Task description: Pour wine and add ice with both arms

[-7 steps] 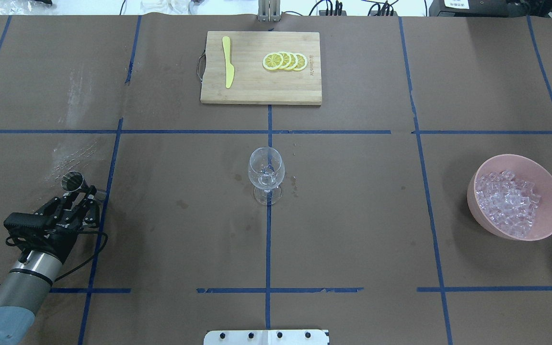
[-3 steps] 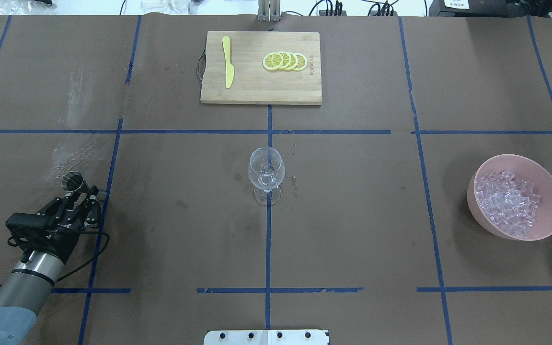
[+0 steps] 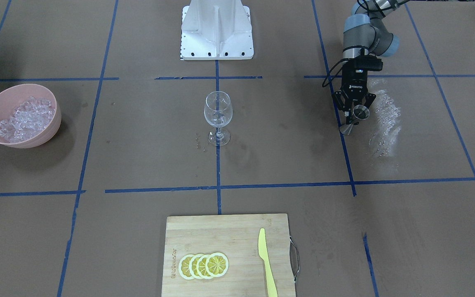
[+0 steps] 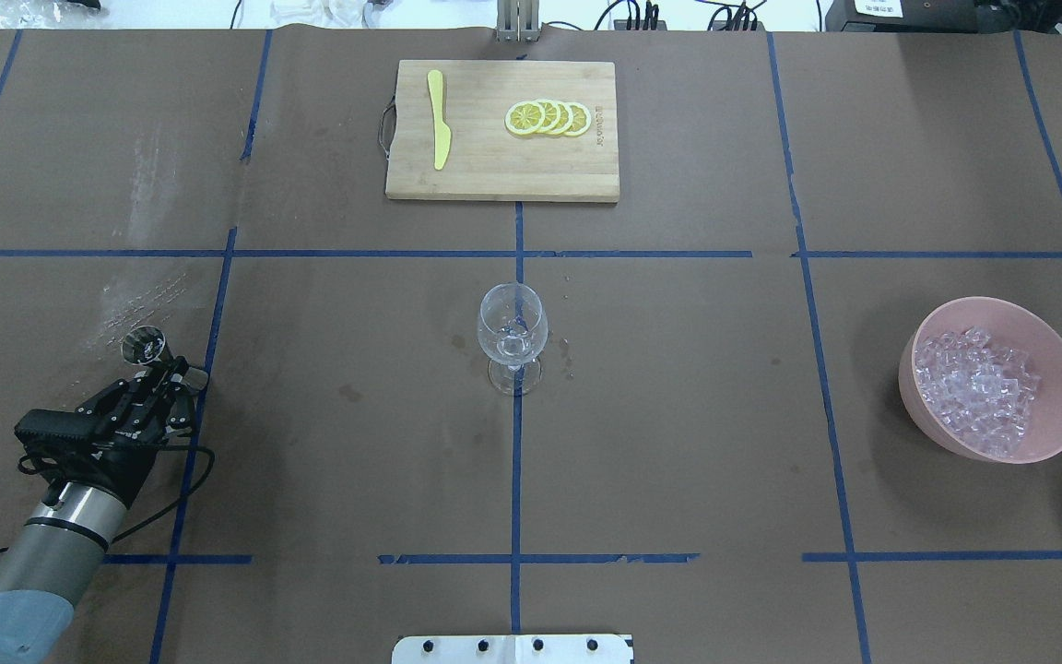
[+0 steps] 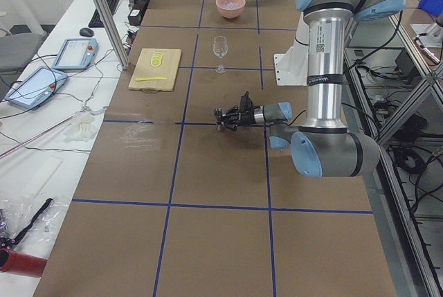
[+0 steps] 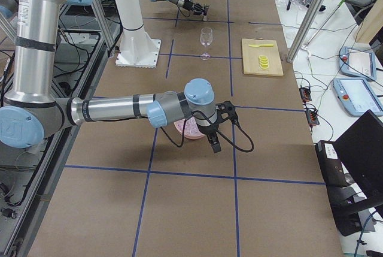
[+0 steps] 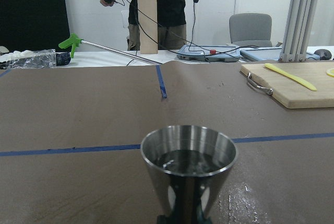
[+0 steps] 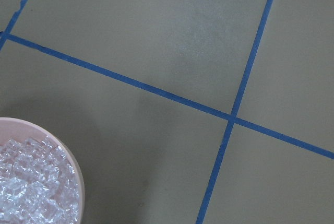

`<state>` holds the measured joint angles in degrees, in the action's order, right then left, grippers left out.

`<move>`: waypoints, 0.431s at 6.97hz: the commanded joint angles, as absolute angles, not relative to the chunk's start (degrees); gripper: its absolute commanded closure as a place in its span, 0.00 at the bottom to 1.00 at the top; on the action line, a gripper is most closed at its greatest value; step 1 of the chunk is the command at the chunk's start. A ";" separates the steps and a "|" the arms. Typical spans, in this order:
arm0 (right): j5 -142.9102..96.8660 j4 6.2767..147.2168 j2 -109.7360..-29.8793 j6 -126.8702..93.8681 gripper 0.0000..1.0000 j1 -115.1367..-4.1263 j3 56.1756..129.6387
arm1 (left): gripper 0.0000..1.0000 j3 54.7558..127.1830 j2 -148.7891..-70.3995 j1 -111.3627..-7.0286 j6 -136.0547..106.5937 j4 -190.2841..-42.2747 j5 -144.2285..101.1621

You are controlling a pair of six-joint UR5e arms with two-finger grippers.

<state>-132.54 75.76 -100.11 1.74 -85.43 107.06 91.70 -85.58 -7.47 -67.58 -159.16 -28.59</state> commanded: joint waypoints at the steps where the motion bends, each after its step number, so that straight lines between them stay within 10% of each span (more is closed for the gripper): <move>1: -132.54 75.76 -100.11 1.67 0.00 -85.43 107.14 | 1.00 92.63 -85.52 -7.56 -67.59 -159.26 -28.48; 3: -132.54 75.76 -100.11 1.67 0.00 -85.43 107.23 | 1.00 94.65 -85.52 -7.65 -65.15 -159.26 -28.48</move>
